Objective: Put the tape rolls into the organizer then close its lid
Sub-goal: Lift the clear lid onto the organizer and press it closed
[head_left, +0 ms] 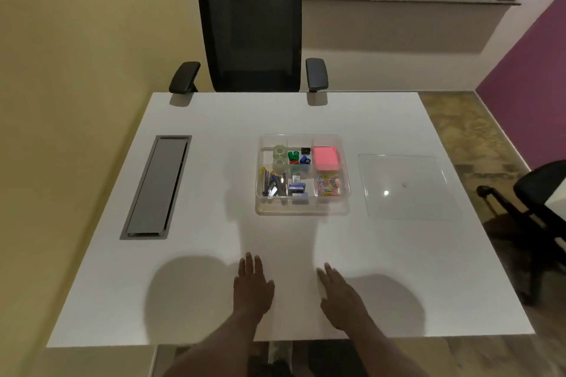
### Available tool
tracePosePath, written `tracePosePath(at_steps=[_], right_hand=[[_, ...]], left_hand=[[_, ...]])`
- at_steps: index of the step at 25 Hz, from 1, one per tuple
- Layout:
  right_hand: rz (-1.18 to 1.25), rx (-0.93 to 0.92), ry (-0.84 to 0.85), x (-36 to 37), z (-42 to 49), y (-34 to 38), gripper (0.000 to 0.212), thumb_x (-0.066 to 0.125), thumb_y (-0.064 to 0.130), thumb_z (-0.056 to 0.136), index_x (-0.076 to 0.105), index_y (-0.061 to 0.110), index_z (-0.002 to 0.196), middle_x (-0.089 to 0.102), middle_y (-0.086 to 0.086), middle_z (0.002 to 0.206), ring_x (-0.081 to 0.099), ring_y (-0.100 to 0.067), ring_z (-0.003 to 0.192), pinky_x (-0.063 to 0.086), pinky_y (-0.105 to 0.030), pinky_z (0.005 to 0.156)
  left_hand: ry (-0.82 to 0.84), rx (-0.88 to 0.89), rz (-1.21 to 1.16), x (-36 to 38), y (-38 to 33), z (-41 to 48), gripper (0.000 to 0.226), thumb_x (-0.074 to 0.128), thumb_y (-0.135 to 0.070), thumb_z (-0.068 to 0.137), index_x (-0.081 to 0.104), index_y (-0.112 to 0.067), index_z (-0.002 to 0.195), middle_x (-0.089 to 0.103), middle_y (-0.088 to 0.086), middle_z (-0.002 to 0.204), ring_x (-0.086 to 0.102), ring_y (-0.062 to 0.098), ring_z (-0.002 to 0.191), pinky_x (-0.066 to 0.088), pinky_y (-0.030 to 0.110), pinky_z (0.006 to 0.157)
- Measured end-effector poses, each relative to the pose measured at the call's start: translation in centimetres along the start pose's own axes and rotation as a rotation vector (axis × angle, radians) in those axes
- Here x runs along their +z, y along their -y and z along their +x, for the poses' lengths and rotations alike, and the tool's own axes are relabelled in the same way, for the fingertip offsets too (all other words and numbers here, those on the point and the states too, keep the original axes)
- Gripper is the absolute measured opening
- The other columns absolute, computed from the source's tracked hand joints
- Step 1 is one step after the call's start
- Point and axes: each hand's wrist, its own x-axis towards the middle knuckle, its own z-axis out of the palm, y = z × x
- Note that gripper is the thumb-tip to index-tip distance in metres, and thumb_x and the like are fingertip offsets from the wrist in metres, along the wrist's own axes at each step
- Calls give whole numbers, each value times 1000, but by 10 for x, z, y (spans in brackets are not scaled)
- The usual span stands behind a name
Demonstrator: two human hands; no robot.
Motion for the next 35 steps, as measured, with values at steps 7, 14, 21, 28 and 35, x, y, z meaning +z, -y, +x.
tracePosePath(at_steps=[7, 14, 21, 28, 35], right_hand=[[-37, 33, -220, -47, 4, -51, 62, 51, 28, 96, 35, 12, 153, 34, -12, 161, 38, -31, 146, 34, -41, 118], [23, 205, -326, -115, 32, -152, 38, 63, 25, 90, 61, 9, 124, 61, -15, 119, 62, -38, 107, 51, -44, 86], [27, 260, -348, -181, 53, -247, 37, 52, 30, 98, 53, 13, 131, 56, -9, 122, 56, -29, 114, 46, -40, 94], [138, 305, -378, -234, 97, -310, 36, 55, 27, 97, 53, 13, 130, 57, -11, 123, 56, -31, 117, 45, -42, 98], [150, 396, -438, -263, 142, -356, 35, 59, 23, 92, 59, 9, 124, 62, -16, 122, 56, -36, 116, 45, -46, 99]], left_hand=[[30, 79, 1, -13, -78, 12, 70, 38, -37, 111, 6, -14, 169, 1, 10, 179, 11, 30, 165, 16, 50, 134], [1, 176, -37, -16, -203, 46, 67, 46, -36, 109, 21, -9, 165, 28, 13, 171, 32, 32, 156, 37, 48, 124], [2, 173, -125, -12, -299, 74, 64, 48, -34, 108, 24, -11, 164, 38, 13, 165, 41, 33, 150, 41, 49, 121], [-1, 127, -171, -19, -356, 118, 59, 48, -33, 109, 29, -8, 159, 45, 15, 158, 45, 34, 145, 43, 47, 117], [21, 22, -255, -16, -379, 163, 63, 48, -33, 109, 25, -6, 162, 38, 17, 163, 41, 34, 150, 37, 44, 121]])
